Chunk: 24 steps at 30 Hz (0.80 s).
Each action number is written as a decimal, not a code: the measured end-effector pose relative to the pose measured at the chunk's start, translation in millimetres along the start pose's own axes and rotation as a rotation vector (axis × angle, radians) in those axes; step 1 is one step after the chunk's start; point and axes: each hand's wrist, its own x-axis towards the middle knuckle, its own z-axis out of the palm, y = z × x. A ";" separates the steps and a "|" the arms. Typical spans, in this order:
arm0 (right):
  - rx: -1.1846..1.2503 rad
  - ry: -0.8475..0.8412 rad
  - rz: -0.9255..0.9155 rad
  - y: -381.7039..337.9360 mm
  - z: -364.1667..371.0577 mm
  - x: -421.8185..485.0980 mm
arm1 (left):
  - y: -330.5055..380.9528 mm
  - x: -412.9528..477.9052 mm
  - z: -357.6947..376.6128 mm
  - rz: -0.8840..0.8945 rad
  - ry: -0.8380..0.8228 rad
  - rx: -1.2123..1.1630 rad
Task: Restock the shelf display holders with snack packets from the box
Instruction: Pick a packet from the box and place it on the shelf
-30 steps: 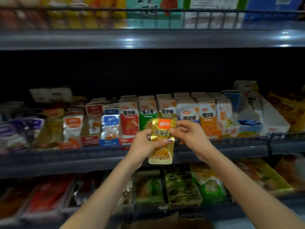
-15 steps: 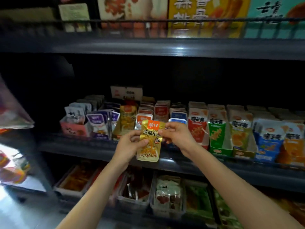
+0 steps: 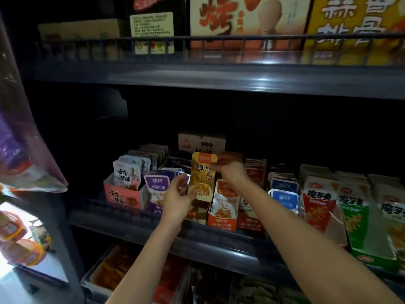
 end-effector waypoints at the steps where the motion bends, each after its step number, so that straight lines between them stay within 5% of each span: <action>1: 0.021 0.011 -0.002 0.3 2.3 4.3 | -1.4 3.8 1.5 0.001 -0.006 0.017; 5: -0.074 0.011 -0.027 8.2 7.1 16.1 | -6.7 17.0 6.7 0.017 -0.013 0.052; 9: -0.442 -0.061 -0.034 22.8 9.1 16.3 | -14.1 28.3 15.2 0.032 -0.047 0.085; 17: -0.957 0.161 -0.259 25.6 -0.2 16.0 | -12.2 37.9 28.7 0.011 -0.068 0.143; 24: -0.763 0.148 -0.193 32.6 -6.6 17.3 | -4.8 36.9 32.2 -0.031 -0.022 0.151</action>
